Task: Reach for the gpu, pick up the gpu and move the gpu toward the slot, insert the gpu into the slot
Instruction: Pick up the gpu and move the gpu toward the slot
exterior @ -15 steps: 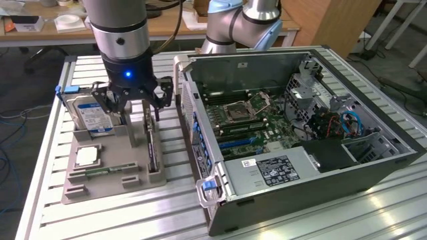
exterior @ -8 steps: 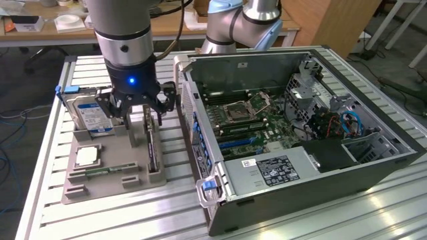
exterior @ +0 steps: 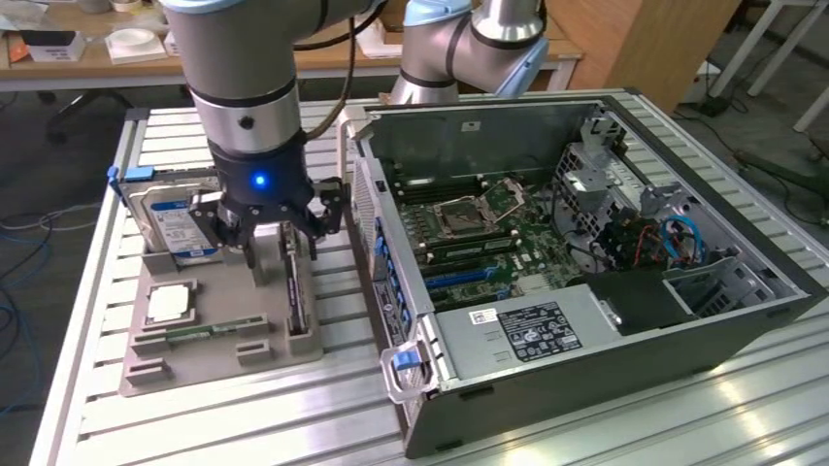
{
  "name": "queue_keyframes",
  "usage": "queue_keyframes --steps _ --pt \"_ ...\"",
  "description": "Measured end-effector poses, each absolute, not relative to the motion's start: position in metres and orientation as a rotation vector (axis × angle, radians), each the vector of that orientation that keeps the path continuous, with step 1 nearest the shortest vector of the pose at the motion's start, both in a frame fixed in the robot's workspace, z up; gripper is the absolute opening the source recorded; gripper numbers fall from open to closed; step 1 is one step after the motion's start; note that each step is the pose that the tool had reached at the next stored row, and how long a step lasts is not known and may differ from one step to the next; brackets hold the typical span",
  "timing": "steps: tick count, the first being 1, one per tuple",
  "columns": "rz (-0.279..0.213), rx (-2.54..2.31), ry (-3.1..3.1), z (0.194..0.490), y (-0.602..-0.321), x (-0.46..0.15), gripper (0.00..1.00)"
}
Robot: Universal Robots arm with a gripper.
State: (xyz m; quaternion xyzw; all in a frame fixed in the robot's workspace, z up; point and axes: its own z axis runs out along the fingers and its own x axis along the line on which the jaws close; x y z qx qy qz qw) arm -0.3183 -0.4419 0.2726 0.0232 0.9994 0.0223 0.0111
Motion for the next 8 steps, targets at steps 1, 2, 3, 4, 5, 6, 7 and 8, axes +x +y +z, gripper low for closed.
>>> queue_keyframes --steps 1,2,3,4,5,6,7,8 --pt "0.070 0.072 3.118 0.271 -0.443 -0.318 0.71" --pt "0.069 0.072 3.118 0.269 -0.443 -0.318 0.71" --pt "0.069 0.072 3.118 0.267 -0.444 -0.318 0.71" --pt "0.069 0.072 3.118 0.265 -0.444 -0.317 0.71" --pt "0.069 0.072 3.118 0.264 -0.445 -0.317 0.71" --pt "0.069 0.072 3.118 0.262 -0.445 -0.317 0.71" --pt "0.069 0.072 3.118 0.260 -0.446 -0.317 0.71" --pt "0.069 0.072 3.118 0.258 -0.446 -0.317 0.71"
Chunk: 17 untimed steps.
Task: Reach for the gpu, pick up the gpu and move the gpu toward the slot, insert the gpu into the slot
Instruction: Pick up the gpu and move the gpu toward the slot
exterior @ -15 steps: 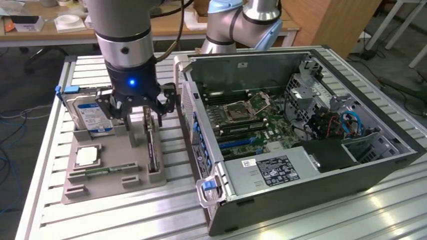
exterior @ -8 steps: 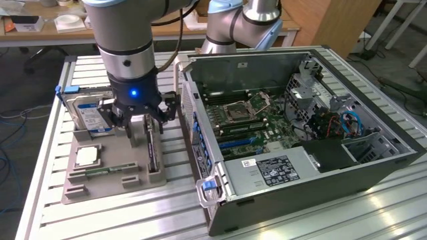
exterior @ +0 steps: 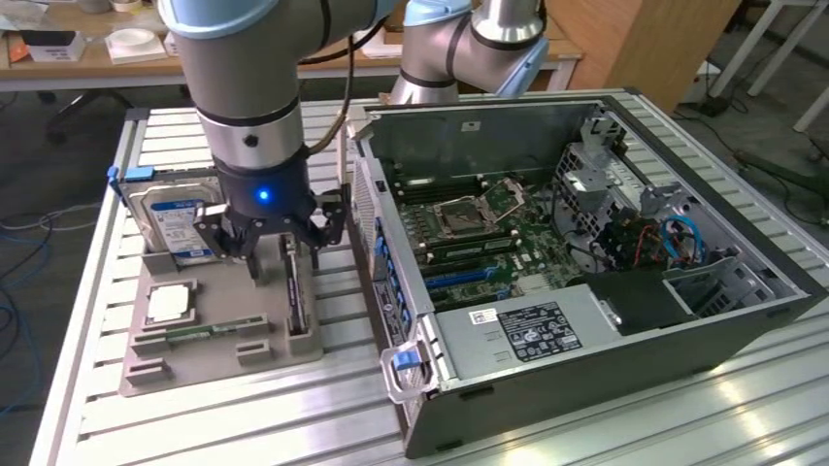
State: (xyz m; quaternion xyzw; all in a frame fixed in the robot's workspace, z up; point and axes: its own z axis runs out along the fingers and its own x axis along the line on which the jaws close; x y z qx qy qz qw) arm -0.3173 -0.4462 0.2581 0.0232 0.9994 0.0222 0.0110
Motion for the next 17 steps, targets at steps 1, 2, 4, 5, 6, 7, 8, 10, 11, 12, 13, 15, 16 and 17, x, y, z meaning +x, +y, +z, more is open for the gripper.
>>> queue_keyframes --steps 1,2,4,5,6,7,8,10,11,12,13,15,16,17 --pt "0.069 0.072 3.118 0.256 -0.447 -0.317 0.71" --pt "0.069 0.072 3.118 0.255 -0.447 -0.317 0.71" --pt "0.069 0.072 3.118 0.251 -0.448 -0.317 0.71" --pt "0.069 0.072 3.118 0.249 -0.449 -0.317 0.71" --pt "0.069 0.072 3.118 0.247 -0.449 -0.317 0.71" --pt "0.069 0.072 3.118 0.245 -0.450 -0.317 0.71" --pt "0.069 0.072 3.118 0.243 -0.450 -0.316 0.71" --pt "0.069 0.072 3.118 0.240 -0.451 -0.315 0.71" --pt "0.069 0.072 3.118 0.238 -0.451 -0.314 0.71" --pt "0.070 0.072 3.118 0.237 -0.451 -0.314 0.71" --pt "0.069 0.072 3.118 0.236 -0.451 -0.314 0.71" --pt "0.069 0.072 3.117 0.235 -0.451 -0.314 0.71" --pt "0.069 0.072 3.117 0.234 -0.451 -0.314 0.71" --pt "0.069 0.072 3.116 0.233 -0.451 -0.314 0.71"
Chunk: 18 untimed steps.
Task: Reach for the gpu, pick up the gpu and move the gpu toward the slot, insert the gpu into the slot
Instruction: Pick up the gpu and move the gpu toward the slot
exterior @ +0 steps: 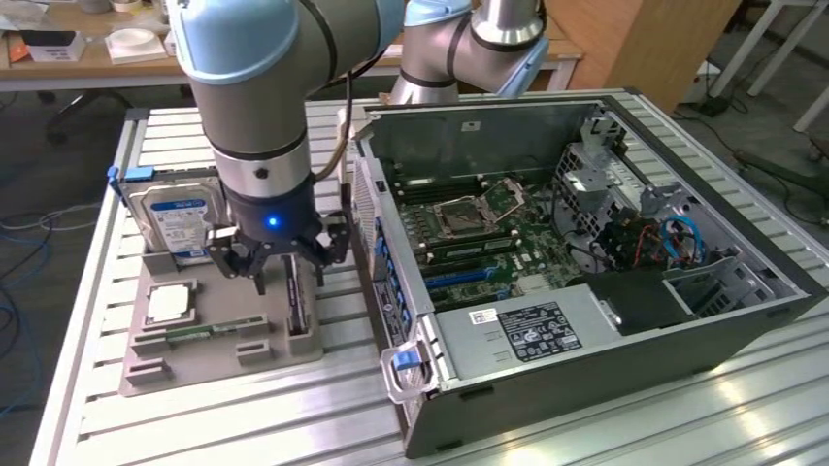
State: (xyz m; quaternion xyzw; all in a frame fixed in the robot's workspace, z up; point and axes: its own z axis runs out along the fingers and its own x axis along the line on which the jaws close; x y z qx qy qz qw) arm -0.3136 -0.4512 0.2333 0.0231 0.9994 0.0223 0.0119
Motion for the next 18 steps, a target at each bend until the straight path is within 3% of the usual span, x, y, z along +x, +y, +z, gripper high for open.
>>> queue_keyframes --steps 13,16,18 --pt "0.069 0.072 3.115 0.2303 -0.4515 -0.3131 0.69" --pt "0.069 0.072 3.115 0.2303 -0.4515 -0.3131 0.56" --pt "0.069 0.072 3.115 0.2303 -0.4515 -0.3130 0.56"
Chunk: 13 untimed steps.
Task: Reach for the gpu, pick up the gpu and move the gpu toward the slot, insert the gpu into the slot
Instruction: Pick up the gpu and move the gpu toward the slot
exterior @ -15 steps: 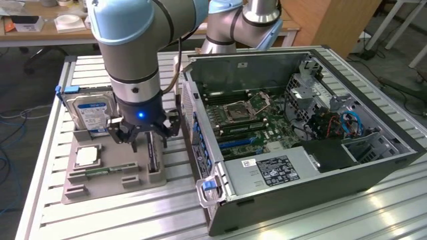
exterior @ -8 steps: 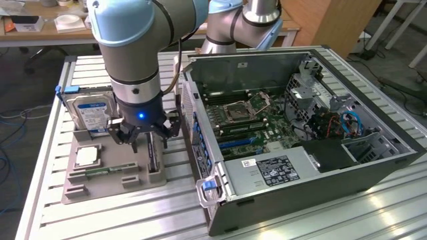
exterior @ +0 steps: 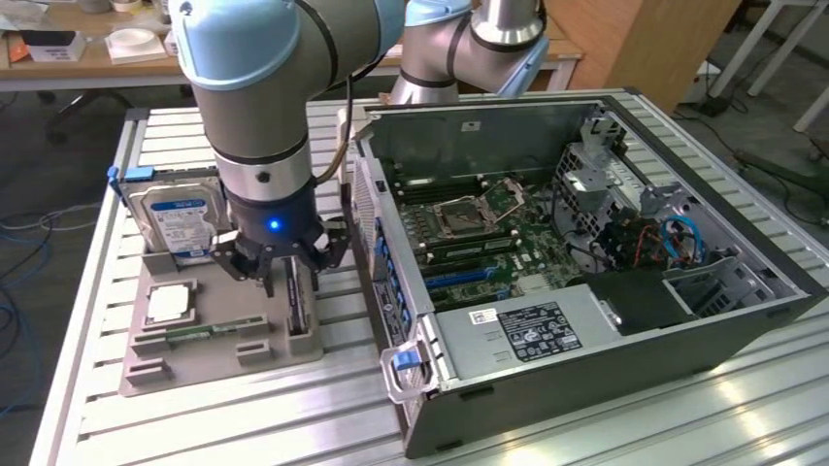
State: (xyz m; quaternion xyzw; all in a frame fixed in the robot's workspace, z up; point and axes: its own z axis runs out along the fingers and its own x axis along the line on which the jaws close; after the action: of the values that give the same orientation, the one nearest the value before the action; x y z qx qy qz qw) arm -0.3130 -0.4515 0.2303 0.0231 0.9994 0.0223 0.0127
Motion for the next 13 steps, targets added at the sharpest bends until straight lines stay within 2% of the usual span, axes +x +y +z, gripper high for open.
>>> queue_keyframes --steps 1,2,3,5,7,9,13 --pt "0.069 0.072 3.115 0.2303 -0.4515 -0.3130 0.55" --pt "0.069 0.072 3.115 0.2303 -0.4515 -0.3130 0.48" --pt "0.069 0.072 3.115 0.2303 -0.4515 -0.3131 0.48" --pt "0.069 0.072 3.115 0.2302 -0.4515 -0.3131 0.36" --pt "0.069 0.072 3.115 0.2303 -0.4515 -0.3131 0.36" --pt "0.069 0.072 3.115 0.2303 -0.4515 -0.3131 0.26" --pt "0.069 0.072 3.115 0.2302 -0.4515 -0.3131 0.26"
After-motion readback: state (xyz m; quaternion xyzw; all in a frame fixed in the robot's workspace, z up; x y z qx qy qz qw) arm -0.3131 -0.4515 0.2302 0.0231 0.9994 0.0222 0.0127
